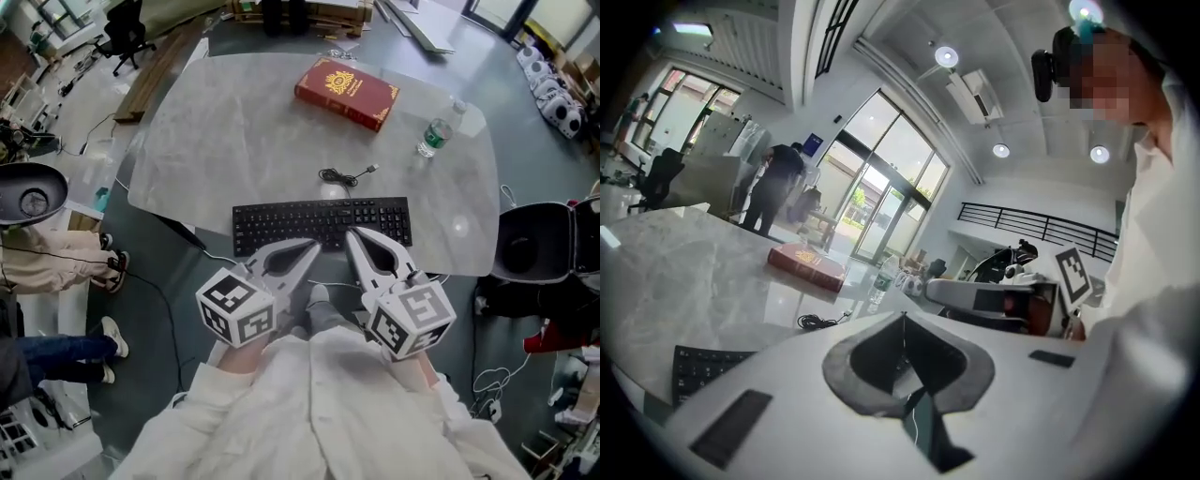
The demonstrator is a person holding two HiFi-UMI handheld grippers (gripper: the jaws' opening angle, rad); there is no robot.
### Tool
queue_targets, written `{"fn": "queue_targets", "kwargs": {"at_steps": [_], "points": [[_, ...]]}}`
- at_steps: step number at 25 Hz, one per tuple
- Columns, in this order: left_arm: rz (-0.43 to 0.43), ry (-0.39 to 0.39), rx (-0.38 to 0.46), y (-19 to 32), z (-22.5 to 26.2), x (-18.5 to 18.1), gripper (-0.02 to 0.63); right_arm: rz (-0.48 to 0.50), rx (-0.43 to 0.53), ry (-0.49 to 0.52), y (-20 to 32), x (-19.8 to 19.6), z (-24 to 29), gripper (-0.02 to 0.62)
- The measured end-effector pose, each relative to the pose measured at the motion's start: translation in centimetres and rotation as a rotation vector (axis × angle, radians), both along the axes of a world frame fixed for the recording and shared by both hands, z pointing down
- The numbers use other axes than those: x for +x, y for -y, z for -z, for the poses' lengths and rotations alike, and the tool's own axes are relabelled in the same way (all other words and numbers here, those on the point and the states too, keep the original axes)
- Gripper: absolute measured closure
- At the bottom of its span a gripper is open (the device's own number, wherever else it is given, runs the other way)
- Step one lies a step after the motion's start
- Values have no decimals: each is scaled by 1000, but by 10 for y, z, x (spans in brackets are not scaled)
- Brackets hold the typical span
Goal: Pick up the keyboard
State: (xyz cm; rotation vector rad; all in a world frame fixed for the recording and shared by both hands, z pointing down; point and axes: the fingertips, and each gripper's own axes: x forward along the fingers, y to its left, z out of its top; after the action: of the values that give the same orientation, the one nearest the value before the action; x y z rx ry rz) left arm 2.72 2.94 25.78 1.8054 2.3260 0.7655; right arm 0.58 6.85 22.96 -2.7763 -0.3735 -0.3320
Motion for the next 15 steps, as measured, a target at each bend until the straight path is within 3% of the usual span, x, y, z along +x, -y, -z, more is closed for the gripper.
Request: {"fn": "queue_targets", "kwargs": {"at_steps": [15], "points": [[44, 62, 32, -25, -18, 7, 592, 83, 47, 24, -21, 19, -21, 565]]}}
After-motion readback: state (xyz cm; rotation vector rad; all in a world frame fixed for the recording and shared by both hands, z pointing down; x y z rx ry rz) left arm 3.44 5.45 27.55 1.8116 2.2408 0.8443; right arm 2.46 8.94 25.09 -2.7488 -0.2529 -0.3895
